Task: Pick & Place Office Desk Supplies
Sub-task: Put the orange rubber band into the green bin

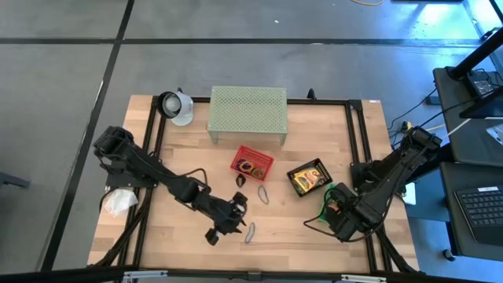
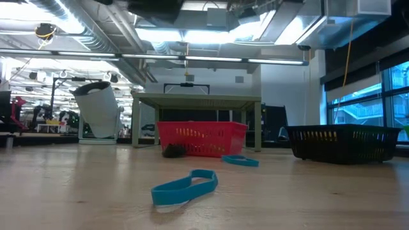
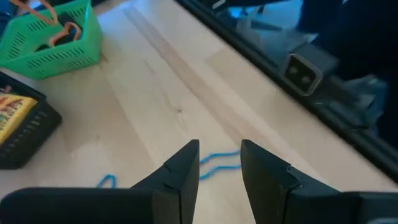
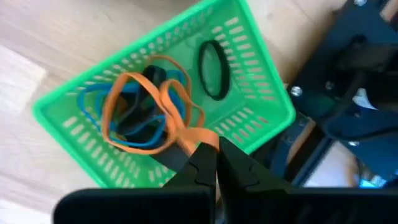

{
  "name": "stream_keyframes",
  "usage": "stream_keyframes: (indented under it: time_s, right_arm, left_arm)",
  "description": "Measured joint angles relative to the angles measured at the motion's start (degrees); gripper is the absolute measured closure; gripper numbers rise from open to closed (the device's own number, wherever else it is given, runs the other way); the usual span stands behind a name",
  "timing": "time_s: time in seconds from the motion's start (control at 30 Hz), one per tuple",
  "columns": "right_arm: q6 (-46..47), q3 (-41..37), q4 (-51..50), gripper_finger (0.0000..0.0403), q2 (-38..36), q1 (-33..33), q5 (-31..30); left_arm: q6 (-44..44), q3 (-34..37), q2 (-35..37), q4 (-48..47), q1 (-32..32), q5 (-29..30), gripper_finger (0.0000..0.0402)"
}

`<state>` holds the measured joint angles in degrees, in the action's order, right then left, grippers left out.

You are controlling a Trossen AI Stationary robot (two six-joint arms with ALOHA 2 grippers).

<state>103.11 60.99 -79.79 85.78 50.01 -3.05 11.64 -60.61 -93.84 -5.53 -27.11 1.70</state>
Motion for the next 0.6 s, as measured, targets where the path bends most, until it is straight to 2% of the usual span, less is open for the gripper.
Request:
stream_keyframes:
  time_s: [0.23, 0.37, 0.53, 0.6]
  right_arm:
    - [-1.08, -0.04, 1.21, 0.0403, 0.00, -1.80, -2.44]
    - [-3.25, -0.04, 1.35, 0.0403, 0.00, -3.11, -2.55]
    - [-6.41, -0.04, 2.40, 0.0395, 0.00, -4.20, -2.54]
    - [-7.57, -0.04, 2.52, 0.0390, 0.00, -4.37, -2.57]
  left_arm:
    - [3.94, -8.42, -8.59, -7.74, 1.22, 1.22, 0.0290]
    - [7.81, -13.78, -13.45, -15.27, 1.45, 0.59, 0.0290]
    - [12.99, -17.98, -17.18, -20.66, 1.39, -2.32, 0.0290]
    - [14.68, -18.62, -17.77, -20.10, 1.40, -4.46, 0.0287]
